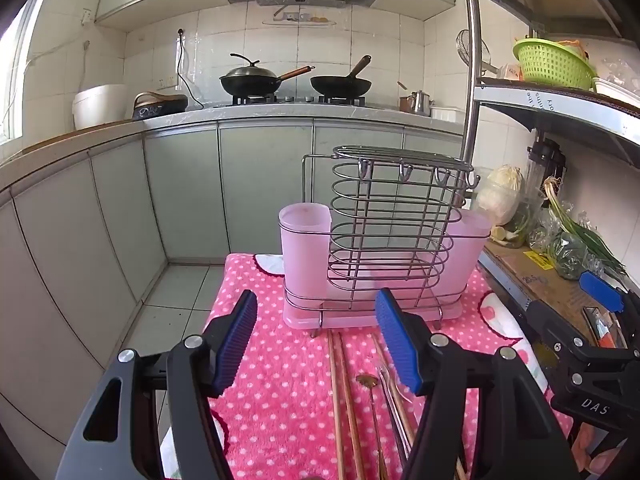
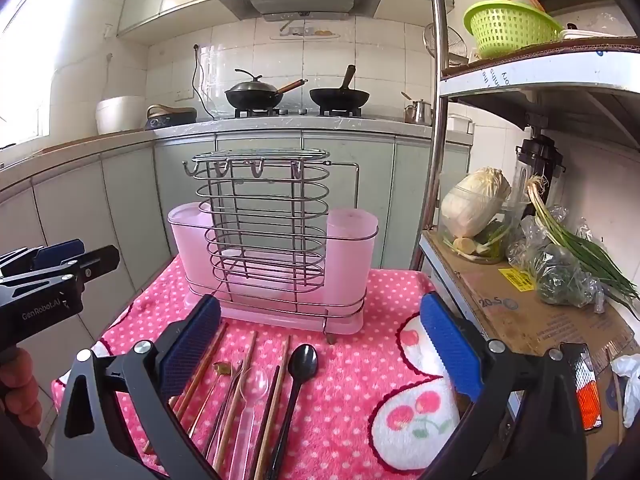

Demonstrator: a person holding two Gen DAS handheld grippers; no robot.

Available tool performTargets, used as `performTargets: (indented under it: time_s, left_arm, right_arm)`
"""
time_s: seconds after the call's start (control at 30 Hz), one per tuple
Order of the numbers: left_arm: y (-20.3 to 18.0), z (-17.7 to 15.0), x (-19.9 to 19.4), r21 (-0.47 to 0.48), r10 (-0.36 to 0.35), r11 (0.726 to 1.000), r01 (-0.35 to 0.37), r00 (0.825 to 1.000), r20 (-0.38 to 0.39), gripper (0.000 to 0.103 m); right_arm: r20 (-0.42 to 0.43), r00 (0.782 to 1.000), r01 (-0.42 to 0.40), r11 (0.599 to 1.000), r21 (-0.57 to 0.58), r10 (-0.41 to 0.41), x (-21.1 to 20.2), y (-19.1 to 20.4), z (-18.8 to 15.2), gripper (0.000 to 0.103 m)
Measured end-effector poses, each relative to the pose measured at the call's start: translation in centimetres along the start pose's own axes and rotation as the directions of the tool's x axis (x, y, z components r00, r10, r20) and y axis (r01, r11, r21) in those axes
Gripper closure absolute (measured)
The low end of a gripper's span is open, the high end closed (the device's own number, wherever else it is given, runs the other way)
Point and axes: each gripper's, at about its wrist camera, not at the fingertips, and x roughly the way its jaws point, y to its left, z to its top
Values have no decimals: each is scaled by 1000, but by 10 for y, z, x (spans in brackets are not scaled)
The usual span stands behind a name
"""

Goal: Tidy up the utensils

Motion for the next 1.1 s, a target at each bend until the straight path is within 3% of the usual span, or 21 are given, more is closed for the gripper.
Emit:
performTargets:
  time_s: [1.1]
  left_arm:
    - [7, 4, -16, -23, -5, 1000, 6, 999, 34, 42]
  right_arm:
    - [39, 999, 5, 1000, -22, -4, -11, 5, 7, 3]
